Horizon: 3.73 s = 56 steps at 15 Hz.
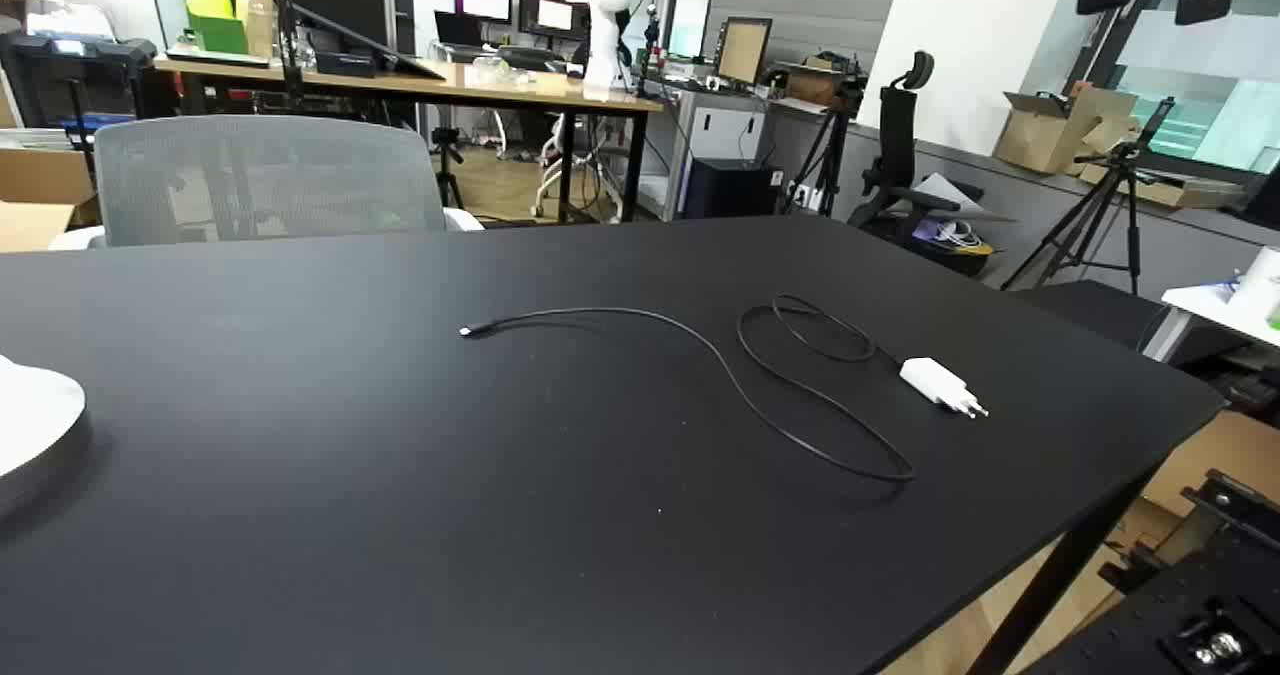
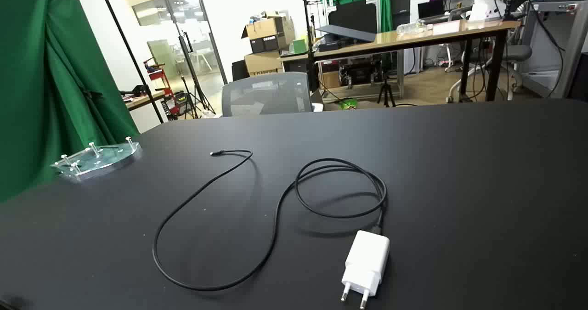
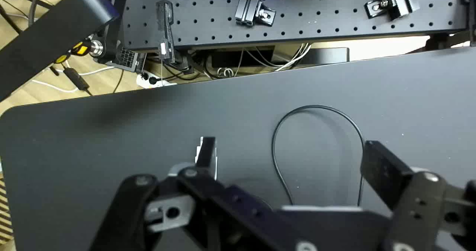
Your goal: Twist up the charger cable neatly
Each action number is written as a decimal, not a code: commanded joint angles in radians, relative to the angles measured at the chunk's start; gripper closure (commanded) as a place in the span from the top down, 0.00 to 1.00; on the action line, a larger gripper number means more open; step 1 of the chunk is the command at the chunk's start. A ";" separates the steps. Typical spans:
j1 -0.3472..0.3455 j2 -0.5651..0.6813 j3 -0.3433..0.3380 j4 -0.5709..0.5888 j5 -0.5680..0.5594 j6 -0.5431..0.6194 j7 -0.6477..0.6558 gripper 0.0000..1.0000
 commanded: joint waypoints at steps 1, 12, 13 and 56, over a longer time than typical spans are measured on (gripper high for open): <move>0.010 0.000 -0.008 0.001 -0.003 -0.002 0.004 1.00; 0.010 0.000 -0.008 0.001 -0.003 -0.002 0.004 1.00; 0.010 0.000 -0.008 0.001 -0.003 -0.002 0.004 1.00; 0.139 0.744 0.069 0.075 0.156 0.843 -0.098 1.00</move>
